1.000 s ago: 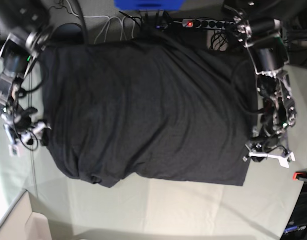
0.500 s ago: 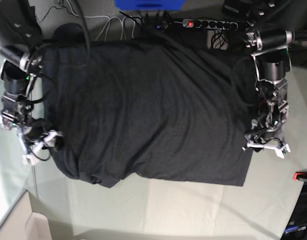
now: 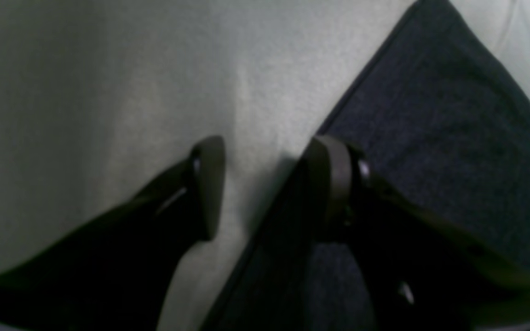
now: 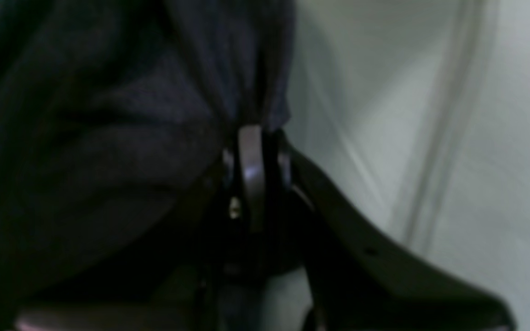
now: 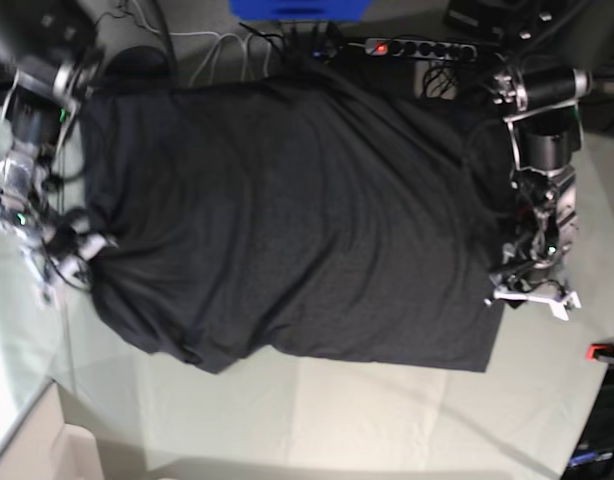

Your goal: Layout the t-shirt on the table in an organized manner, then fold the t-shirt properly

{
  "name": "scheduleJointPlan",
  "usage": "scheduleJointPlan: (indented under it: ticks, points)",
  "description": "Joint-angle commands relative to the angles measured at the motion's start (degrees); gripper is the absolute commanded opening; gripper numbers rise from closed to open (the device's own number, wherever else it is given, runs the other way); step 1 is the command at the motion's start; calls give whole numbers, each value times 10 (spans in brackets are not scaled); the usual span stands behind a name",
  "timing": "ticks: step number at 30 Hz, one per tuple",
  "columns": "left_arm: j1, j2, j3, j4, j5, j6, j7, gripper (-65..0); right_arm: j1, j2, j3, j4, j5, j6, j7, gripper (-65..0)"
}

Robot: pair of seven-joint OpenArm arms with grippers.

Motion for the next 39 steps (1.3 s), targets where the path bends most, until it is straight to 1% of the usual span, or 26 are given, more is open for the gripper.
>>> scheduleJointPlan:
  ticks: [1, 5, 8, 10, 12, 16, 19, 21, 23, 24, 25, 28, 31, 34, 35, 37, 39]
  points:
    - [-7, -4, -1, 1, -3, 3, 12, -357, -15, -7, 7, 57, 12, 4, 13, -650]
    - [-7, -4, -1, 1, -3, 3, 12, -356, -132, -55, 25, 248, 12, 4, 13, -650]
    - [-7, -4, -2, 1, -3, 3, 12, -356, -212, -91, 27, 350, 12, 4, 13, -650]
    - [-7, -4, -2, 0, -3, 3, 12, -356, -256, -116, 28, 393, 12, 4, 13, -650]
    - [-6, -4, 0, -1, -3, 2, 12, -357, -303, -133, 28, 424, 12, 4, 13, -650]
    - [-5, -3, 2, -1, 0, 2, 12, -361, -373, -147, 16, 449, 11, 4, 17, -650]
    - [-4, -3, 2, -1, 0, 2, 12, -361, -404, -142, -6, 446, 9, 4, 14, -650]
    - [-4, -3, 1, -1, 0, 2, 12, -361, -415, -131, -15, 446, 9, 4, 14, -650]
    - [-3, -3, 0, -1, -2, 2, 12, -361, -425, -126, -36, 442, 9, 4, 14, -650]
    - [-3, -3, -2, -1, 0, 2, 12, -361, -433, -118, -50, 442, 9, 4, 13, -644]
    - [-3, -4, -2, -1, 0, 2, 12, -361, -444, -109, -67, 442, 9, 4, 13, -621]
    - [-3, -4, -2, -1, 0, 2, 12, -361, -474, -80, -132, 443, 8, 4, 13, -519]
    - [-3, -4, -2, -1, 0, 2, 12, -361, -491, -64, -156, 447, 8, 4, 13, -448]
    - [-3, -4, -2, -1, -1, 2, 12, -361, -484, -56, -148, 453, 8, 4, 14, -415]
    - [-3, -4, -2, -1, 0, 2, 12, -361, -473, -56, -131, 456, 8, 4, 14, -408]
    - [-3, -4, -2, -1, 0, 2, 12, -361, -447, -62, -77, 457, 12, 4, 14, -397]
    - [-3, -4, -2, -1, -1, 2, 12, -361, -405, -82, -22, 456, 12, 4, 14, -385]
